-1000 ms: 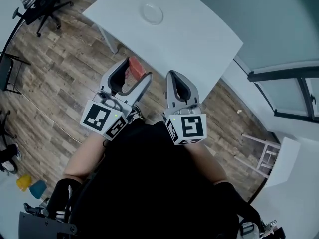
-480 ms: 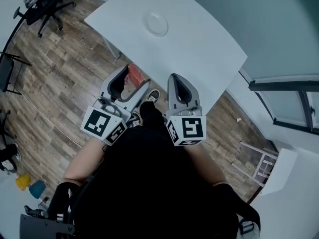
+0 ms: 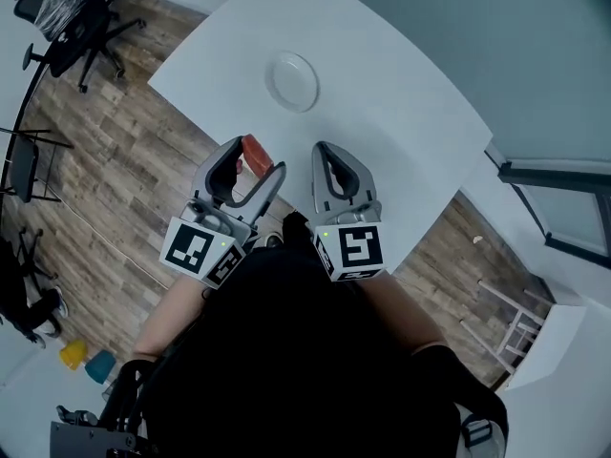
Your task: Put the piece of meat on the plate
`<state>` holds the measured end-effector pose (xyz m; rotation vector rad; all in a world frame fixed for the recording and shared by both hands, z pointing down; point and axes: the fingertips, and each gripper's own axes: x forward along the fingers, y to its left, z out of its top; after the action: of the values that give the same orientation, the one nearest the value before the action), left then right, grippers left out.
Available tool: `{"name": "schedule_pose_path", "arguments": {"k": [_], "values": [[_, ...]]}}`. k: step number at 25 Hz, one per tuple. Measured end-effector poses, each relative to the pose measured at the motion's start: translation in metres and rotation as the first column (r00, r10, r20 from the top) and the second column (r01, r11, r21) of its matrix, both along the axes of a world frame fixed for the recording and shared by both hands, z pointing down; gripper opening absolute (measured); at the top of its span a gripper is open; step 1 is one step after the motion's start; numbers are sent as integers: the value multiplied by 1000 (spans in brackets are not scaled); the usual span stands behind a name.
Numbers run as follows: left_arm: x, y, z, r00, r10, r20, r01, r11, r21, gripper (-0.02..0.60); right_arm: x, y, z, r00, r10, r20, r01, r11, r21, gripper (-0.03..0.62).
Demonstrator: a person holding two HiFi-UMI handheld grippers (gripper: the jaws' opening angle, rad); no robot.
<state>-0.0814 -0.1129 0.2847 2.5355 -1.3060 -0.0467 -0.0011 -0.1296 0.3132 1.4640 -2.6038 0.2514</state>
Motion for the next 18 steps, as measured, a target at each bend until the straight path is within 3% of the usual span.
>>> {"name": "schedule_pose_path", "arguments": {"k": [9, 18], "values": [[0, -65, 33, 999, -10, 40, 14, 995, -103, 290, -9, -61, 37, 999, -35, 20, 37, 993, -110, 3], [11, -126, 94, 991, 89, 95, -69, 977, -203, 291, -3, -114, 76, 999, 23, -33, -29, 977, -212, 3]]}}
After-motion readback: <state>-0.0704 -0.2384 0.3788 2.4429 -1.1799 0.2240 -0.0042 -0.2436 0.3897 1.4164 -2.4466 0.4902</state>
